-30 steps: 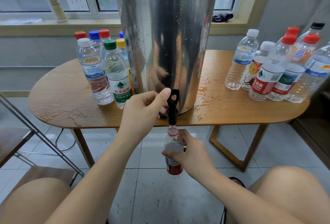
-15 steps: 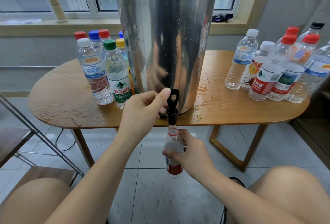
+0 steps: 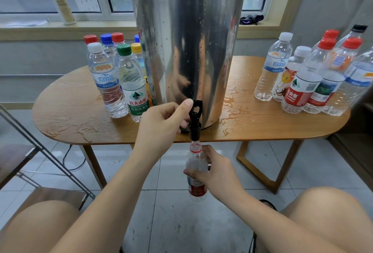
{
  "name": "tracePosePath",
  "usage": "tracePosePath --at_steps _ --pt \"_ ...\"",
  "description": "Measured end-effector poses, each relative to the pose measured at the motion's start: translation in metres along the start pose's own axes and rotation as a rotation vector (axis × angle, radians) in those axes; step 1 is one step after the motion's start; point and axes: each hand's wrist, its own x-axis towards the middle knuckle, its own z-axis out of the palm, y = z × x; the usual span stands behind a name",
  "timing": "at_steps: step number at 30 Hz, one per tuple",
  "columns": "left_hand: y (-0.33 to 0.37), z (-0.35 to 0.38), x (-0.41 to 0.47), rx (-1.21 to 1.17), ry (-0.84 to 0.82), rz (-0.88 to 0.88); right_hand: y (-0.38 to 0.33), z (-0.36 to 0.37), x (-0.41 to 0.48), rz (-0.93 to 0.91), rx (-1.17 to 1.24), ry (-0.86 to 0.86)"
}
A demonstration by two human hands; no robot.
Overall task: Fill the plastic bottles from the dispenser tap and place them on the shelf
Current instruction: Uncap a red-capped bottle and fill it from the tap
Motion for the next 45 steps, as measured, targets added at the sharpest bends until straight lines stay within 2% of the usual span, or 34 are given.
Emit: tracePosePath --at_steps 45 --pt "0.0008 -0.0008 0.0005 0.002 -0.004 -0.010 -0.0080 -0.0040 -0.0039 0.019 0.009 -0.021"
